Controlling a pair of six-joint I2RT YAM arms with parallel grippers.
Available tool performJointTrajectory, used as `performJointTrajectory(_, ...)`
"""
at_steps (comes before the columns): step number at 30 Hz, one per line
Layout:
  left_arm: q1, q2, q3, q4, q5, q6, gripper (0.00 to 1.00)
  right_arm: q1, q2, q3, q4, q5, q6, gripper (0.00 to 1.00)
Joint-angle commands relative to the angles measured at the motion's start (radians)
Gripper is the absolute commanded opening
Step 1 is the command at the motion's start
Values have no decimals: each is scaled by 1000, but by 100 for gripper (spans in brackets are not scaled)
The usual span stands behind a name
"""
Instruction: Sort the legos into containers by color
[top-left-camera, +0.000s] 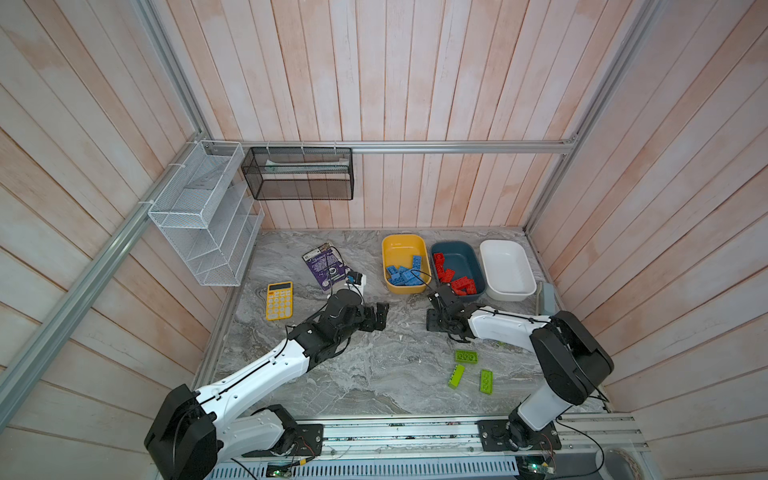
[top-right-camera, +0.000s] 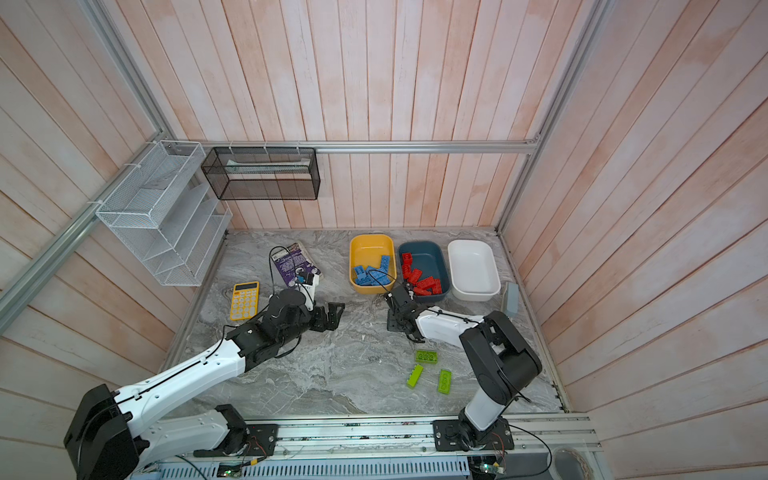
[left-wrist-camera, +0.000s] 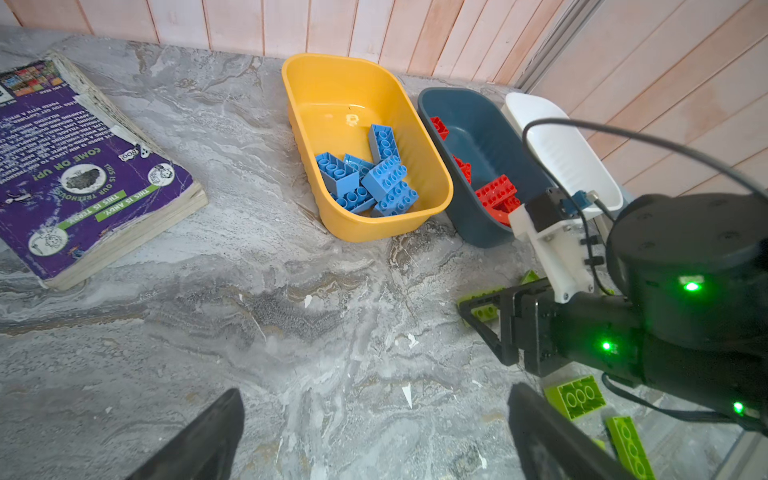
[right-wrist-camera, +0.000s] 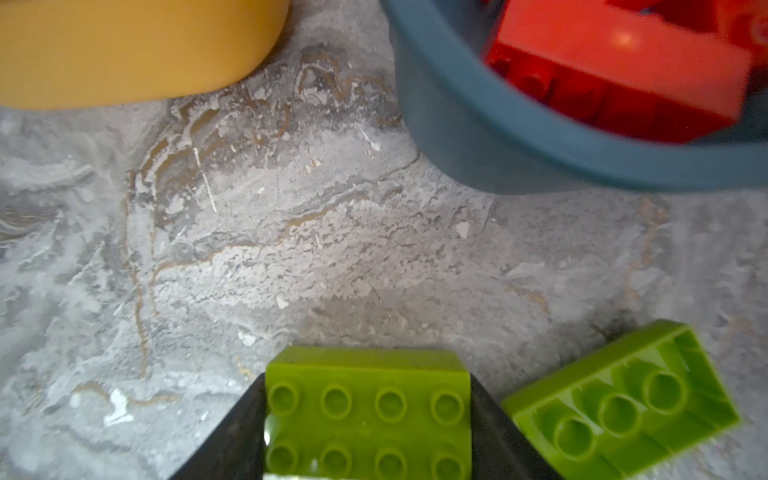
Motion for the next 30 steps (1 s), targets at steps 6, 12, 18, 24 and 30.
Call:
performJointTrajectory(6,-11,-35,-48,-36,16,29,100,-68,-164,167,-126,-24,-86,58)
performJointTrajectory(12,-36,-10,-58,0,31,39,100,-274,-182,257,-132,-93,-100,58)
performJointTrajectory(18,-73,68,-29,39,61,48,100,-528,-169,244,-39,-226,-37,59)
performJointTrajectory(24,-132,171,1,67,71,57,100,-690,-76,272,27,-291,19,59)
performJointTrajectory(30,-174,253,30,70,70,74,100,-728,38,334,50,-242,19,61)
